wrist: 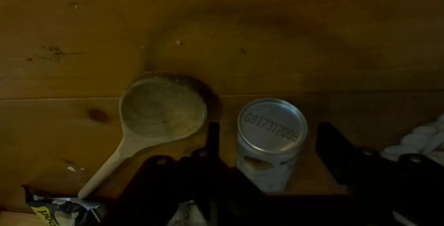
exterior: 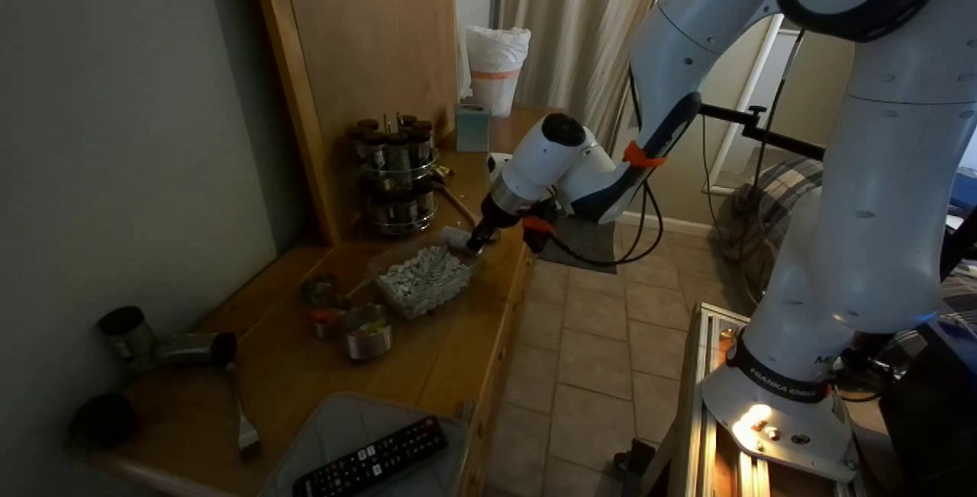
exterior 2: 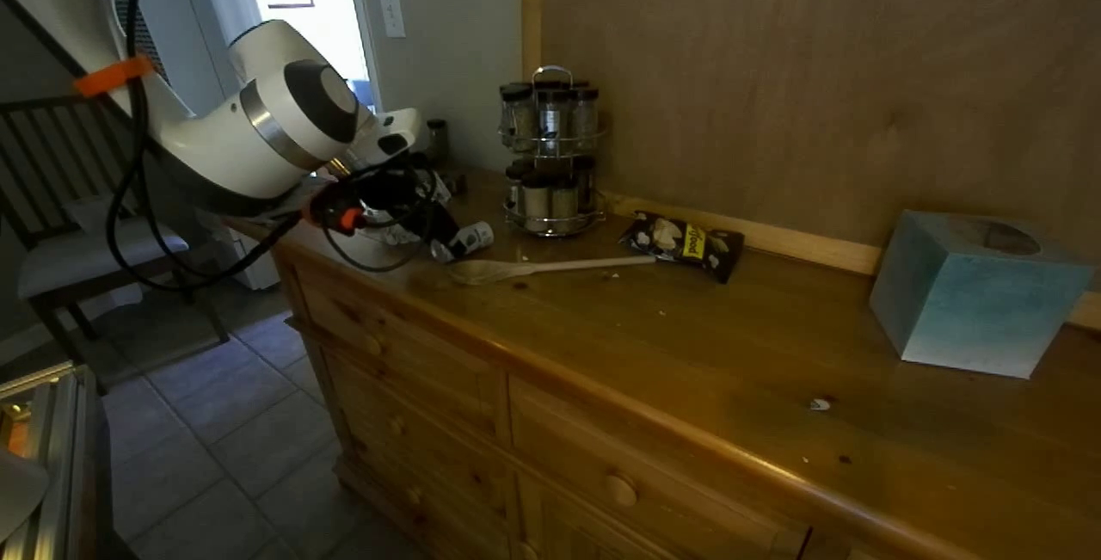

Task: Move the white bottle forward, then put it upright

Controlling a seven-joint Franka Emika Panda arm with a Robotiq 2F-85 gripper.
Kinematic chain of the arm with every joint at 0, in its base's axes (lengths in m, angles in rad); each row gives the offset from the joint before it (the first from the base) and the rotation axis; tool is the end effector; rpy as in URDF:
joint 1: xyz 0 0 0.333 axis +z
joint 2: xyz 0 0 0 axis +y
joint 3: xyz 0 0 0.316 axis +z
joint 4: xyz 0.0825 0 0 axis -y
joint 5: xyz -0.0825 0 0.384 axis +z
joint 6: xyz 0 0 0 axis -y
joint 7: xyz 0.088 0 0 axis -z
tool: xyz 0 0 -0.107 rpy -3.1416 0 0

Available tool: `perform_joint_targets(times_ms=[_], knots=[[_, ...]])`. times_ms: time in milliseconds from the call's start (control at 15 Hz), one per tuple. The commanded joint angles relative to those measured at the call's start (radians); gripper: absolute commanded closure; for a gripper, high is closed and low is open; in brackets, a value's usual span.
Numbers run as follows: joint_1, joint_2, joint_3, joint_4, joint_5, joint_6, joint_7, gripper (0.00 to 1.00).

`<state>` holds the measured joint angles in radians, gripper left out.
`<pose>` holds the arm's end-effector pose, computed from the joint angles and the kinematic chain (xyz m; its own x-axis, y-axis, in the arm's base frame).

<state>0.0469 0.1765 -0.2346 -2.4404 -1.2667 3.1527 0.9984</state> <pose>0.4840 -0.0066 0.2591 0.8673 0.1283 0.4809 0.0541 -0.9848 0.1651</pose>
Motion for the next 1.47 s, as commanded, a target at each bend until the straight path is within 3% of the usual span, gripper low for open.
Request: perform_joint_targets(times_ms=[0,467,667,867,1000,1067,1200,1267,1400], knots=[[-0.028,-0.045,0.011,-0.040,0.057,0.016,-0.064,0.00],[-0.119,-0.164,0.106,-0.191,0.421,0.004,-0.337,0.00],[-0.116,-0.241,0.134,-0.229,0.586,-0.012,-0.434,0.00],[-0.075,-0.297,0.164,-0.259,0.824,-0.051,-0.543,0.00],[0.121,-0.312,0.045,-0.290,0.977,-0.091,-0.585,0.00],[0.187,-0.350,0.023,-0.319,1.054,-0.133,-0.641,0.00],[0.339,-0.493,-0.081,-0.349,1.208,-0.306,-0.764,0.00],[0.123,-0.325,0.119,-0.289,1.160,-0.171,-0.710,0.00],[0.211,-0.403,0.071,-0.306,1.253,-0.264,-0.775,0.00]])
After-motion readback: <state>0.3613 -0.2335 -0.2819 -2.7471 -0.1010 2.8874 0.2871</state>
